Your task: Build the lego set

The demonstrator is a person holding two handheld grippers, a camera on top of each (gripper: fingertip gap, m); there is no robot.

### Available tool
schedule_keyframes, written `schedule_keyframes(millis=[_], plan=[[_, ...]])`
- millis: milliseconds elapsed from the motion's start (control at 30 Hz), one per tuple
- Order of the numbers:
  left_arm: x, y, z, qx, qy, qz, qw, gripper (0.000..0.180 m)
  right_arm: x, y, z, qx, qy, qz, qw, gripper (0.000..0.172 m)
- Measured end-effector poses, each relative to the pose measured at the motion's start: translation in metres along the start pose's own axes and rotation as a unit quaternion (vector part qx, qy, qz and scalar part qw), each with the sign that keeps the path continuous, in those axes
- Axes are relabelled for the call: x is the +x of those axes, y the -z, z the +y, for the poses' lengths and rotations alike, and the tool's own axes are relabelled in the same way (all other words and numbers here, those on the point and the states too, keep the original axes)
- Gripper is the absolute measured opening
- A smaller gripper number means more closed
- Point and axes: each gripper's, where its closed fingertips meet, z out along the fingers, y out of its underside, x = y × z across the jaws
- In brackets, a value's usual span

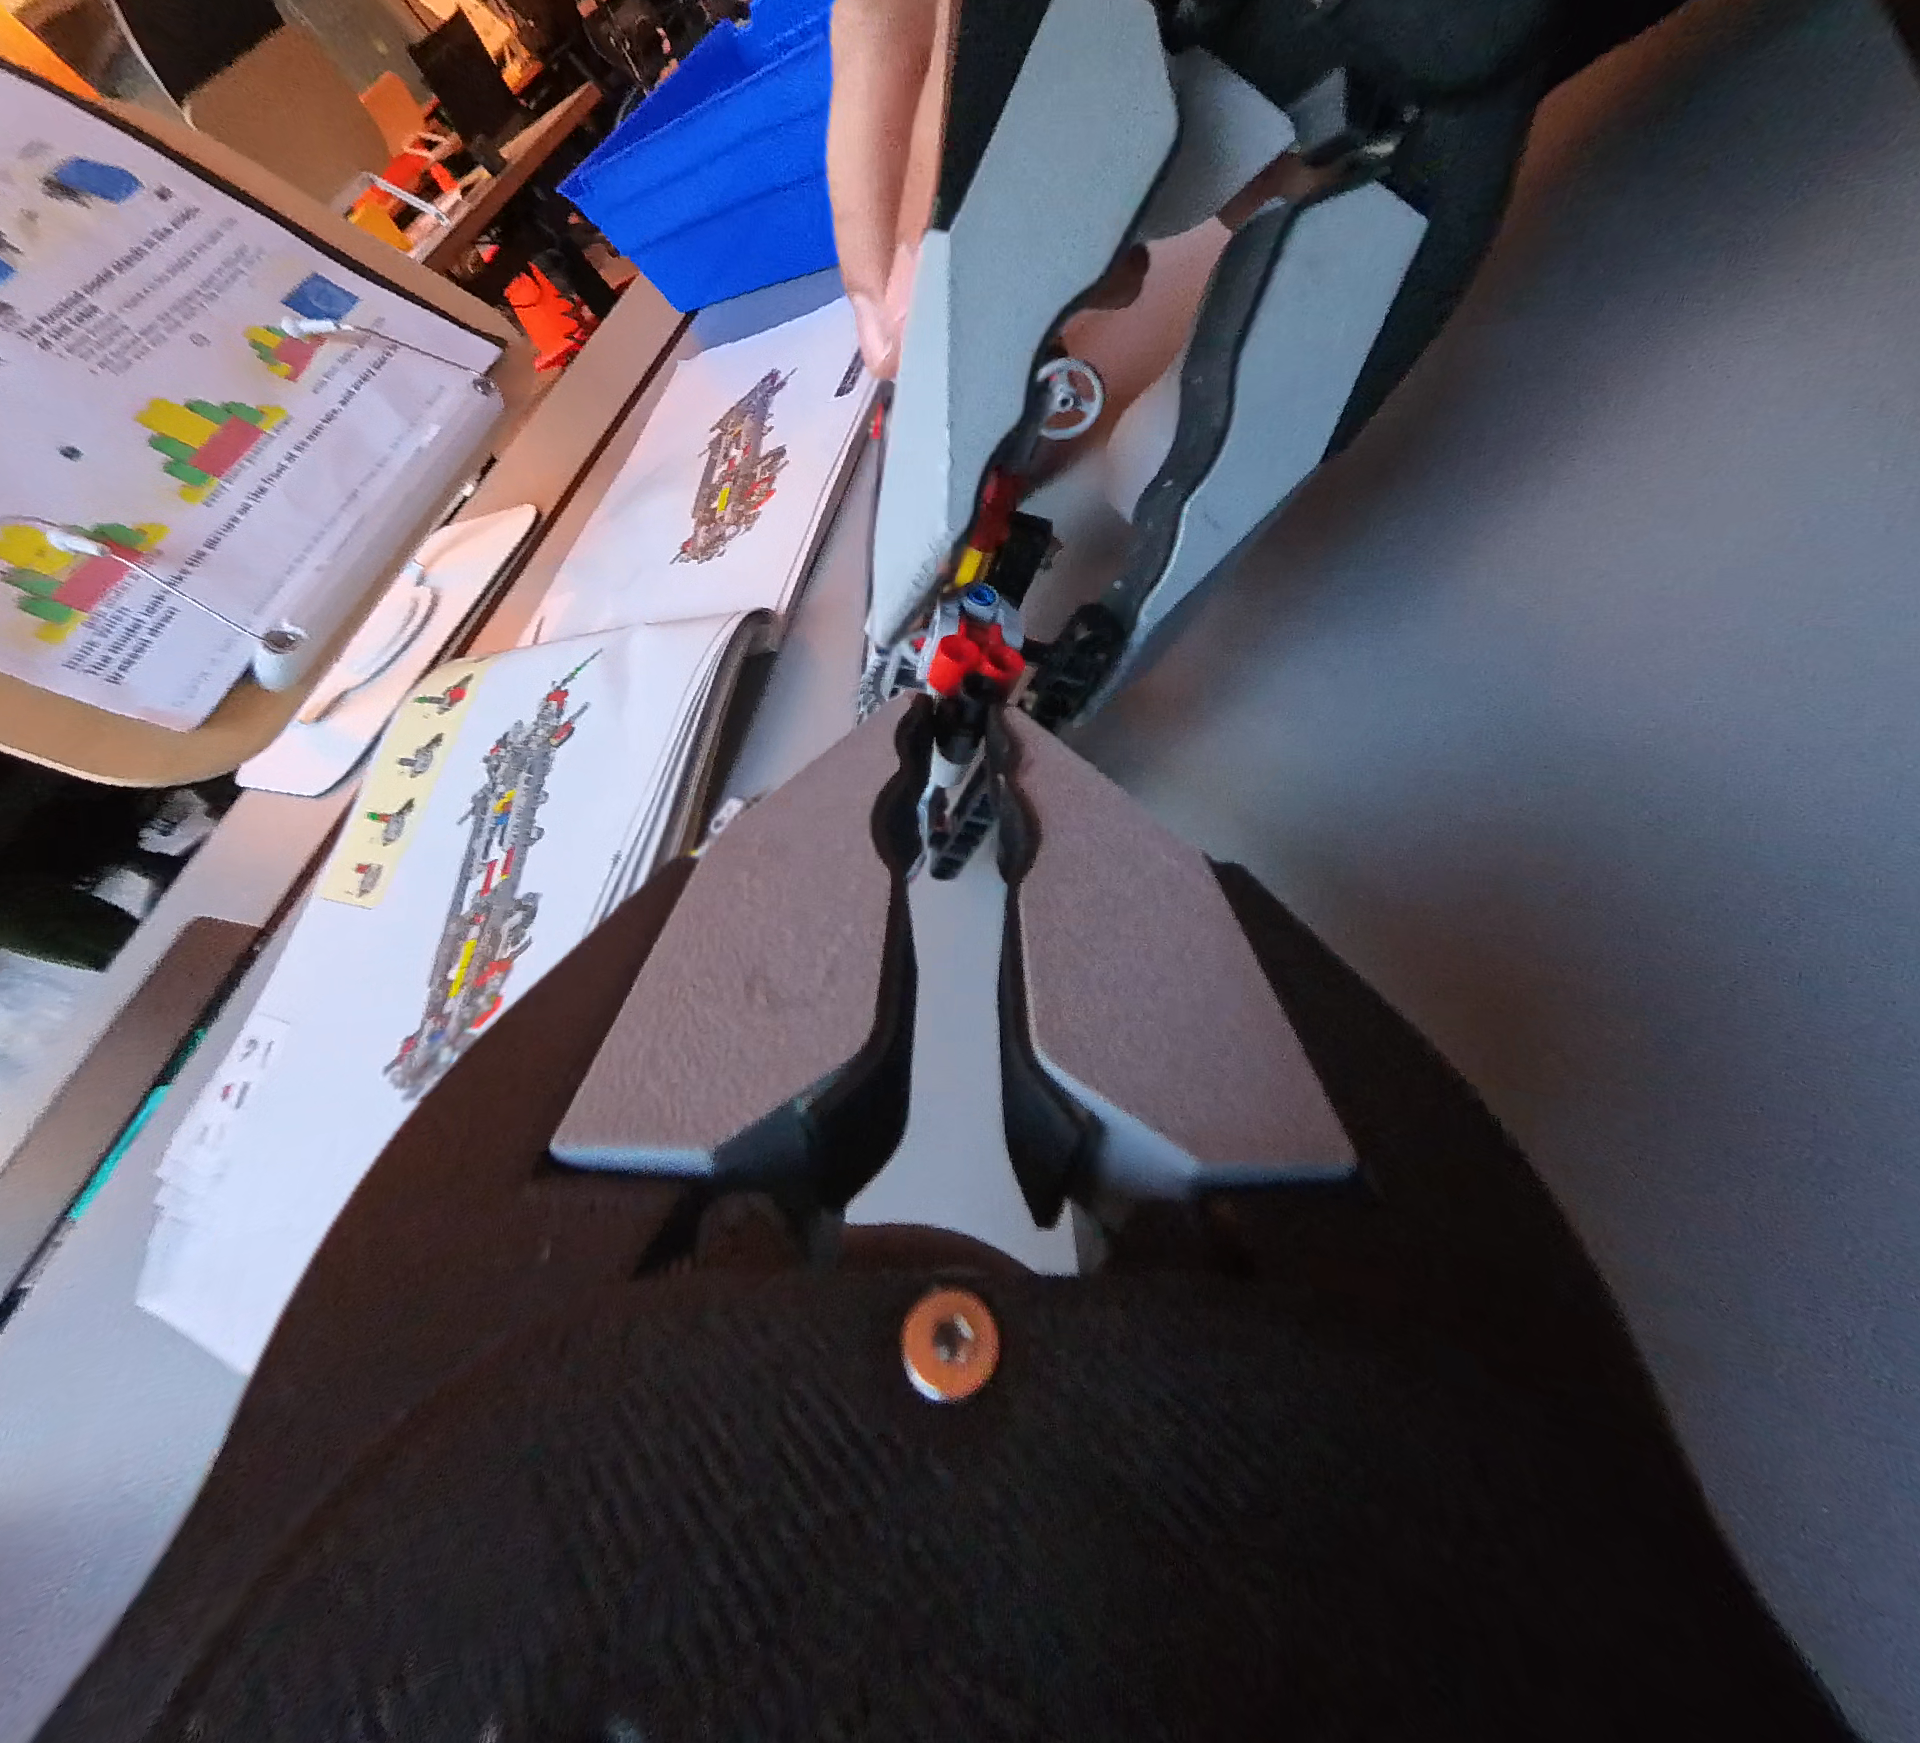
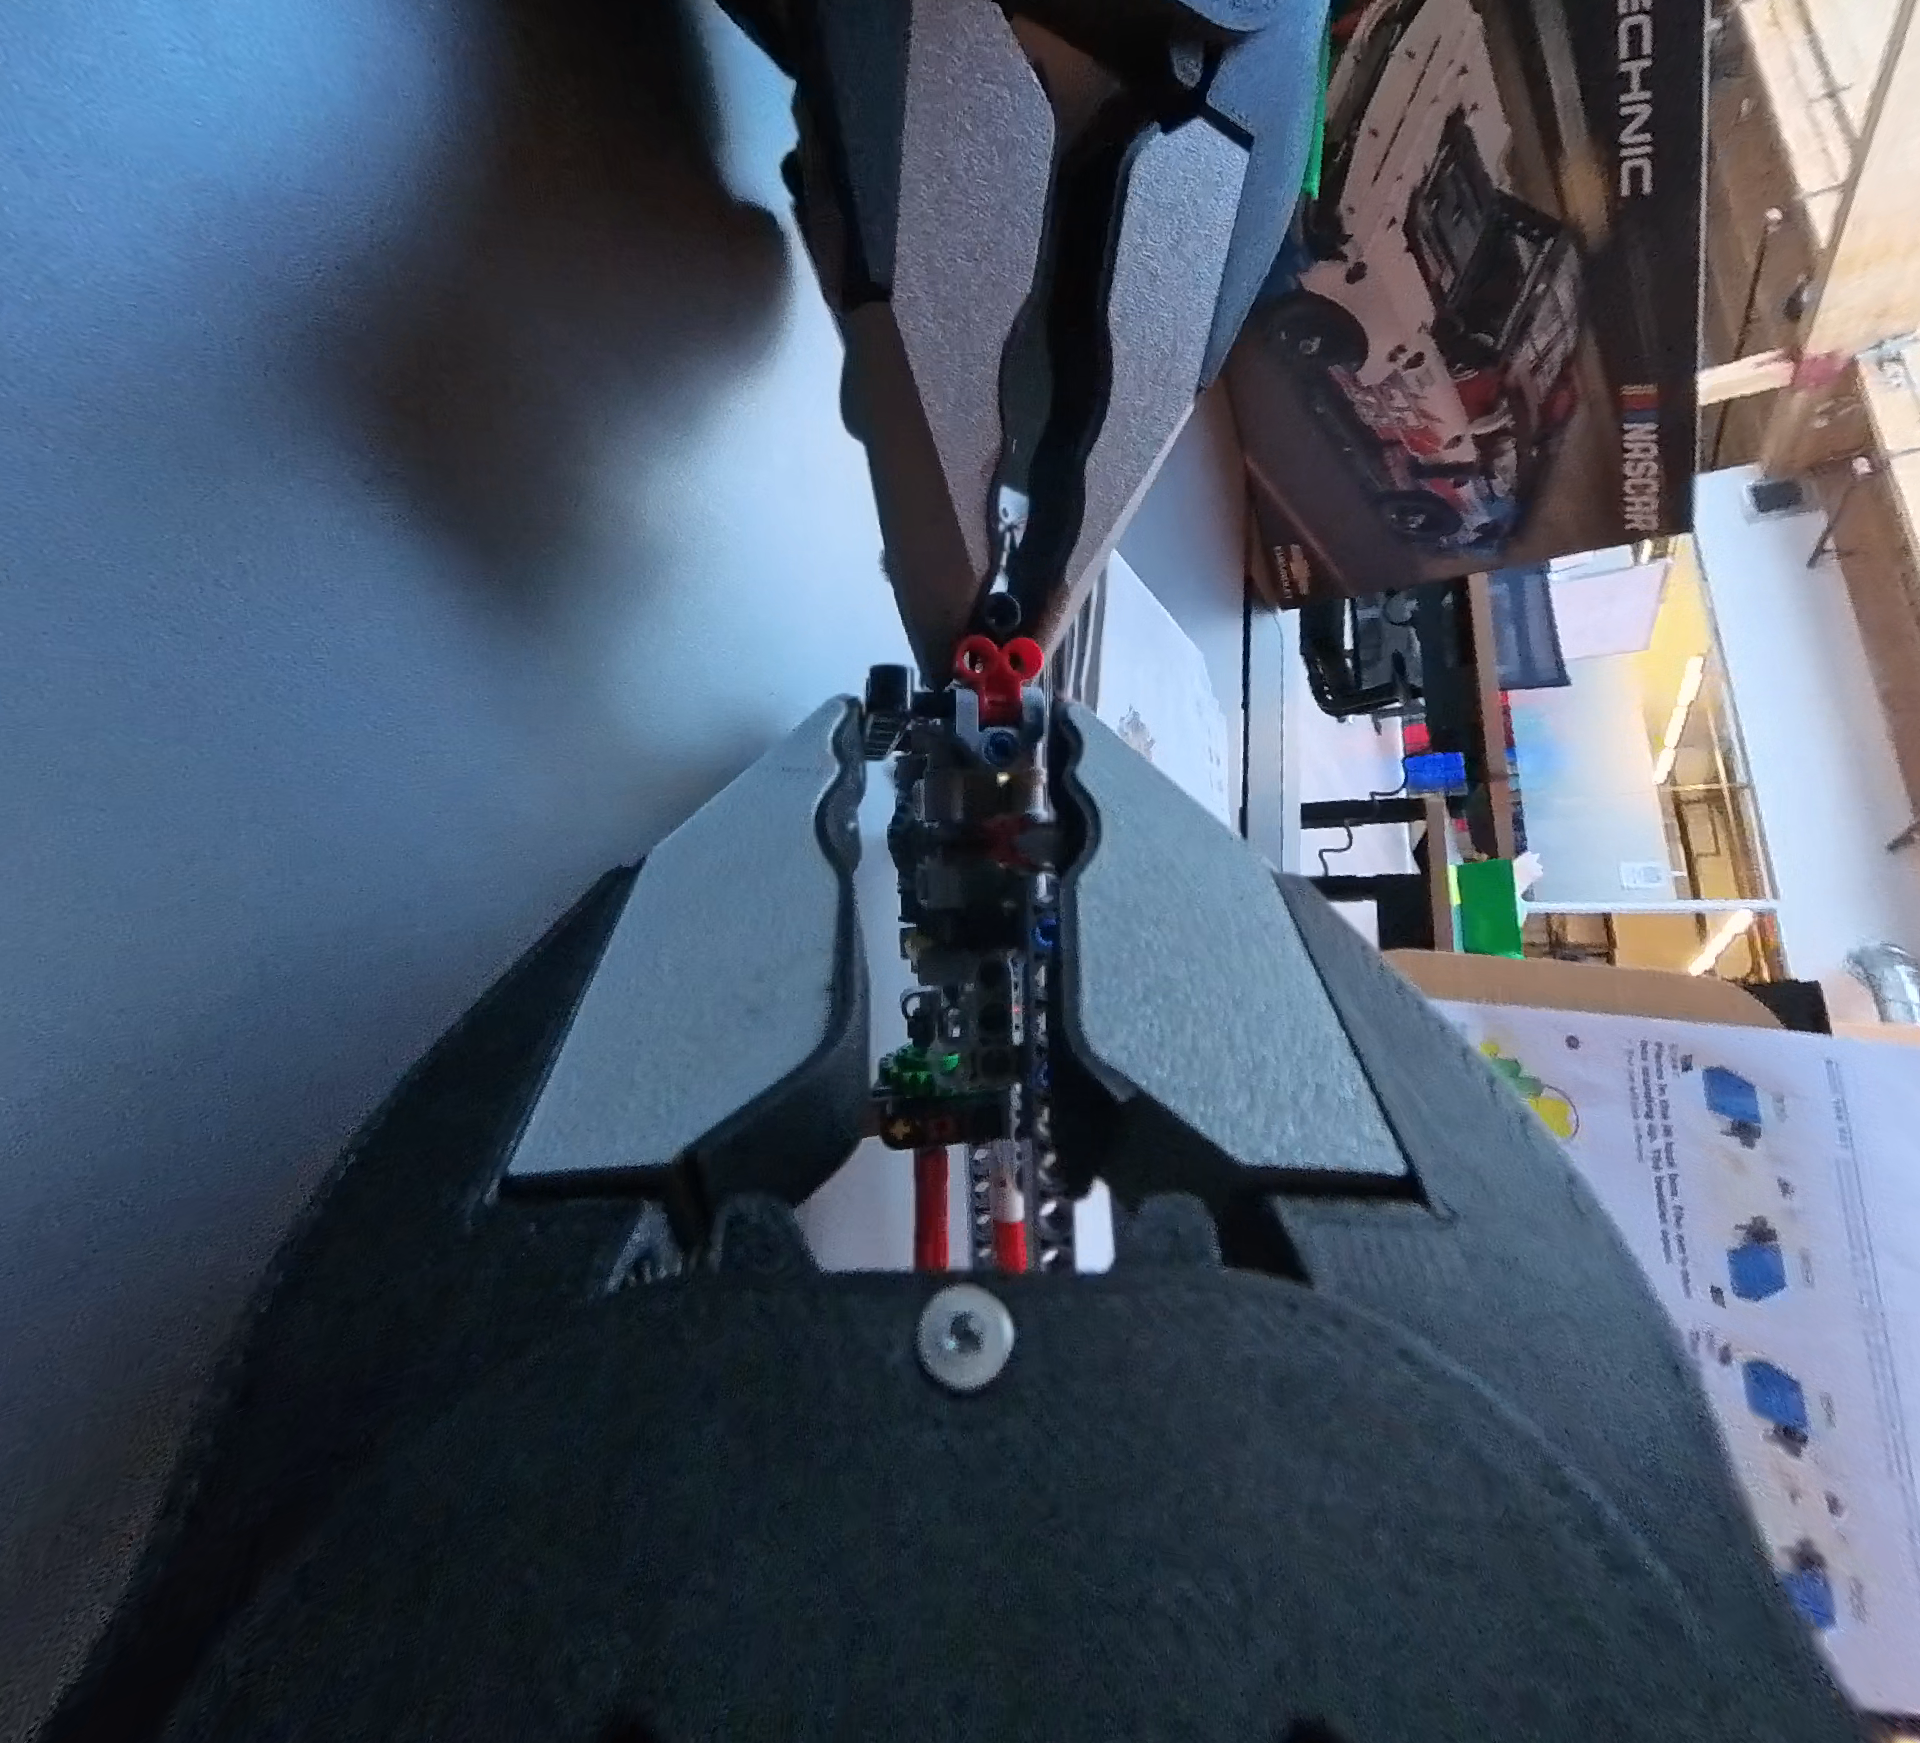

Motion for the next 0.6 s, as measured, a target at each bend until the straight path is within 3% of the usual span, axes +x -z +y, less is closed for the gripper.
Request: schedule_keyframes(millis=[367, 600], plan=[[-0.004, 0.0, 0.0004, 0.009, 0.004, -0.014, 1.0, 0.007, 0.0002, -0.0012, -0.0003, 0.008, -0.025, -0.072, 0.997, 0.03], [-0.0037, -0.0019, 0.0015, 0.009, 0.003, -0.017, 1.0, 0.007, -0.0014, -0.0003, -0.0002, 0.042, -0.037, -0.073, 0.996, 0.03]])
